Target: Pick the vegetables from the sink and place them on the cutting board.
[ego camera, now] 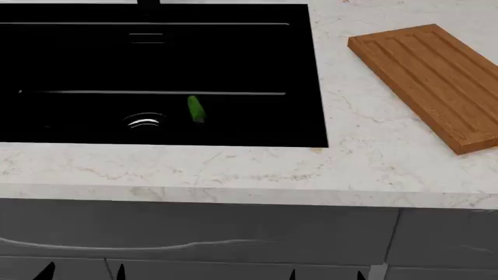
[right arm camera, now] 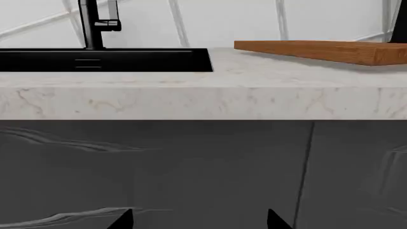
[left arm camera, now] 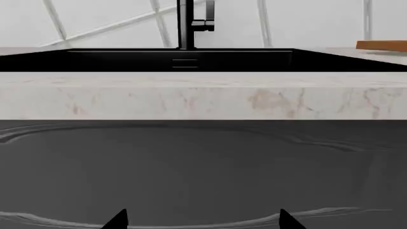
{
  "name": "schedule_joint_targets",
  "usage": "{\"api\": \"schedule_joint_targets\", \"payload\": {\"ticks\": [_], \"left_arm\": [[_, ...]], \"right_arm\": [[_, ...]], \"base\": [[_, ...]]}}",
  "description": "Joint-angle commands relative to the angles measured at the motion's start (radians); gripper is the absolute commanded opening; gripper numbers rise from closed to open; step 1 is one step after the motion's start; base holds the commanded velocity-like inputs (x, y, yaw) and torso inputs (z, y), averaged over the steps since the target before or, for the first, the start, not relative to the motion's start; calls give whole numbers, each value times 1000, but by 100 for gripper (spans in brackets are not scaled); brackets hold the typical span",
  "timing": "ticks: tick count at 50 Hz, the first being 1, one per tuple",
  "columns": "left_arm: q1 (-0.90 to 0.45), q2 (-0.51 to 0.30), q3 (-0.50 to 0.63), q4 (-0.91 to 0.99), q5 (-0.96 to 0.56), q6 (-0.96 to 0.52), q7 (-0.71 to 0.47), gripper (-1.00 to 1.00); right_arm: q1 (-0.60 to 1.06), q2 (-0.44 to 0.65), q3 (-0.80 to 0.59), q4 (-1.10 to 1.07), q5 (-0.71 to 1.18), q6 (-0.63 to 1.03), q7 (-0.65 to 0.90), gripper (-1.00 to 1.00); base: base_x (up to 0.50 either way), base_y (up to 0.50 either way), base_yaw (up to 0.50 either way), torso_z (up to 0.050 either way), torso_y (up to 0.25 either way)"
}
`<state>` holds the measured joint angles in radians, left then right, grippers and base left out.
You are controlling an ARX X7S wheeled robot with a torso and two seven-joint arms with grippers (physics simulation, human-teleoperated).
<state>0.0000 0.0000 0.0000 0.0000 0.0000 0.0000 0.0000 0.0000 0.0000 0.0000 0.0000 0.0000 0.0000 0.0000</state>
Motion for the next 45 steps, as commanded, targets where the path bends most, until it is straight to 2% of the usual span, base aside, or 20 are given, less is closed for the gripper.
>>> {"api": "schedule_joint_targets", "payload": {"ticks": [1, 9, 10, 11, 15, 18, 27, 45], "left_arm": [[0, -10, 11, 0, -10, 0, -11, 100], [4, -41, 51, 33, -29, -27, -36, 100], [14, -100, 193, 21, 186, 253, -37, 100], [-1, -13, 31, 22, 17, -34, -3, 100], [16, -34, 62, 34, 25, -14, -22, 100], [19, -44, 69, 48, 19, -20, -31, 100], [4, -62, 88, 9, 10, 8, -51, 100], [36, -83, 115, 118, -15, -61, -81, 100]], "right_arm": [[0, 9, -13, 0, 0, 0, 13, 100], [3, 32, -38, -2, 44, 18, 59, 100], [-18, 116, -124, -102, 170, 0, 3, 100], [3, 7, -7, 0, 18, 16, 29, 100], [-1, 22, -13, 3, 65, 5, 58, 100], [-10, 35, -41, -19, 22, 31, 99, 100], [-8, 57, -79, -25, 1, 27, 132, 100], [-8, 85, -112, -27, 33, 18, 143, 100]], "base": [[0, 0, 0, 0, 0], [0, 0, 0, 0, 0], [0, 0, 0, 0, 0], [0, 0, 0, 0, 0], [0, 0, 0, 0, 0], [0, 0, 0, 0, 0], [0, 500, 0, 0, 0], [0, 500, 0, 0, 0]]}}
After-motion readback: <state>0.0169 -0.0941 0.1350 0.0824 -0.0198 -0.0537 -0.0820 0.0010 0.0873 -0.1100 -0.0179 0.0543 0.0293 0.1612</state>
